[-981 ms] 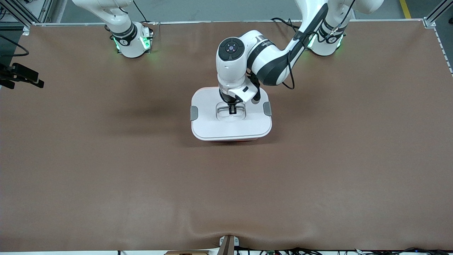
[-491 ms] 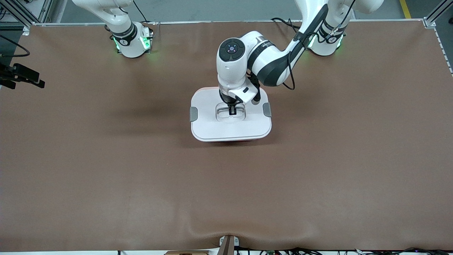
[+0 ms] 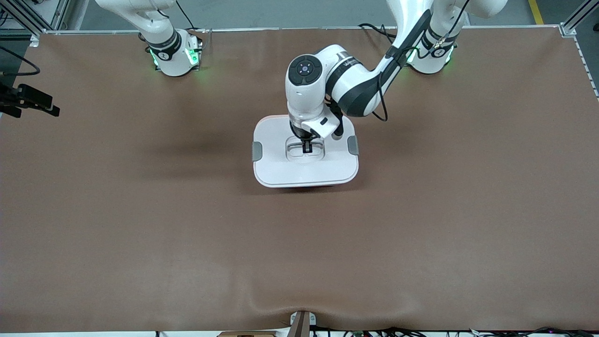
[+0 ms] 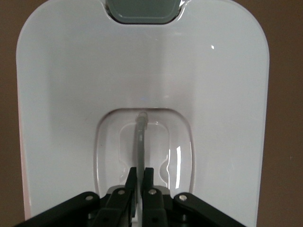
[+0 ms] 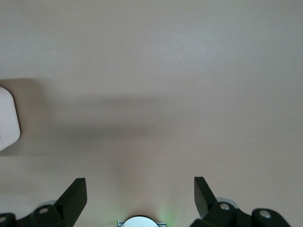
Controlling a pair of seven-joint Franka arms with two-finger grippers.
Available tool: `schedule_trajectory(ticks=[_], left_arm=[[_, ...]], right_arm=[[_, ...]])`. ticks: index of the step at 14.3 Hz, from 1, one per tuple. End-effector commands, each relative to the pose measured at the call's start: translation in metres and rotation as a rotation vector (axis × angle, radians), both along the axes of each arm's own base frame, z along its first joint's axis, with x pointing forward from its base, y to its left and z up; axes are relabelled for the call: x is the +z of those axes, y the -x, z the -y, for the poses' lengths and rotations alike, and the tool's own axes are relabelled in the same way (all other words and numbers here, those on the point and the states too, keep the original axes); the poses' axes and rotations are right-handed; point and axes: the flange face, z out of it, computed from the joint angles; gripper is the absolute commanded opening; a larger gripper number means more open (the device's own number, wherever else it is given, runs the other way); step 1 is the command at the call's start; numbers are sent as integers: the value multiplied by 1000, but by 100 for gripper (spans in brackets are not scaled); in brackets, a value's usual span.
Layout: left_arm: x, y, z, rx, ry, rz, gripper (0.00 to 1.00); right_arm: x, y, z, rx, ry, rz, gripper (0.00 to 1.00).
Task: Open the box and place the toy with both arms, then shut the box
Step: 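Lower the lid onto the box and press it down with the left gripper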
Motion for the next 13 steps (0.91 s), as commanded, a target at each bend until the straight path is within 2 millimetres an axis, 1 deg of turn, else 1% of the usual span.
schedule_trajectory(ticks=[1, 4, 13], left_arm=[[2, 1, 5, 8, 9, 7, 0], [2, 8, 11, -6, 8, 6, 0], [-4, 11, 12, -9, -1, 5, 0]], right_arm=[[2, 3, 5, 6, 8, -3, 100], [1, 3, 5, 6, 8, -4, 100], [0, 3, 5, 15, 7, -4, 100]])
